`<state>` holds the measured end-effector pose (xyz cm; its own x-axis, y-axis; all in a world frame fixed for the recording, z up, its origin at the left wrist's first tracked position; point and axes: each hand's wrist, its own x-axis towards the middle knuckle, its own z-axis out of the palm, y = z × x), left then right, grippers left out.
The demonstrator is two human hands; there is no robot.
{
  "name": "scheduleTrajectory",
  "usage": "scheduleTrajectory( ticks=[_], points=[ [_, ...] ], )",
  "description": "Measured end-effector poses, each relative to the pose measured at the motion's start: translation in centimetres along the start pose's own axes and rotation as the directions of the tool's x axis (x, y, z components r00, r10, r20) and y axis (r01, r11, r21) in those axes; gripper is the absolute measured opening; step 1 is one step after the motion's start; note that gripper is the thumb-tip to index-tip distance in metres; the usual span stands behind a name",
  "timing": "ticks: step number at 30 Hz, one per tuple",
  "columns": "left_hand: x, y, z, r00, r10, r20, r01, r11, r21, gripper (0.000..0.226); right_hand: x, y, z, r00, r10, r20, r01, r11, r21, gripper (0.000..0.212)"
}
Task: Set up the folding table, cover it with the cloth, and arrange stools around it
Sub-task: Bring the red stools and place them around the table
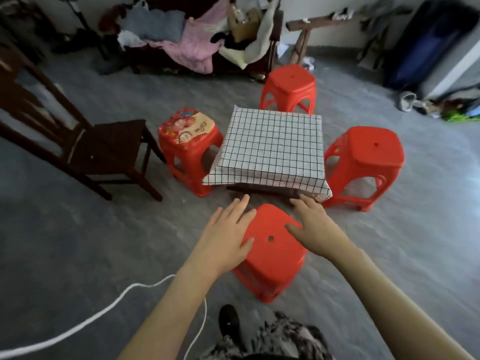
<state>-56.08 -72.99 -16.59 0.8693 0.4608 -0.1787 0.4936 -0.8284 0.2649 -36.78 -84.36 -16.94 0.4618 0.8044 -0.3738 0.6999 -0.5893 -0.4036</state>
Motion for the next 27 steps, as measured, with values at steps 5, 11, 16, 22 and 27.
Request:
scheduleTrajectory(
  ticks=[5,11,16,22,27],
  points=[
    [2.7,-3.6,3.7,0.985,0.077,0.157,-0.070,0.996,-0.049,0.065,0.5,-0.7,1.7,0.992,0.125,-0.030,-0.123,0.992,0.041,0.072],
    [7.4,-6.3,11.4,0.935,0.145,0.322,-0.126,0.989,-0.080,0.066,2.3,2.5,7.5,0.964,0.265,0.012,-0.265,0.962,0.070,0.069],
    [11.3,-9.4,20.1,0.919,0.119,0.376,-0.104,0.993,-0.061,0.061,5.6,6.3,15.9,0.935,0.333,0.123,-0.336,0.942,-0.002,0.079],
    [14.3,-10.4,32.2,0.935,0.102,0.340,-0.082,0.994,-0.073,0.059,11.3,10.3,26.7,0.906,0.385,0.176,-0.373,0.923,-0.094,0.085],
    [17.0,-11.2,38.7,0.990,0.030,0.140,-0.020,0.997,-0.076,0.066,13.2,12.3,33.7,0.781,0.592,0.198,-0.591,0.804,-0.072,0.127]
  ],
)
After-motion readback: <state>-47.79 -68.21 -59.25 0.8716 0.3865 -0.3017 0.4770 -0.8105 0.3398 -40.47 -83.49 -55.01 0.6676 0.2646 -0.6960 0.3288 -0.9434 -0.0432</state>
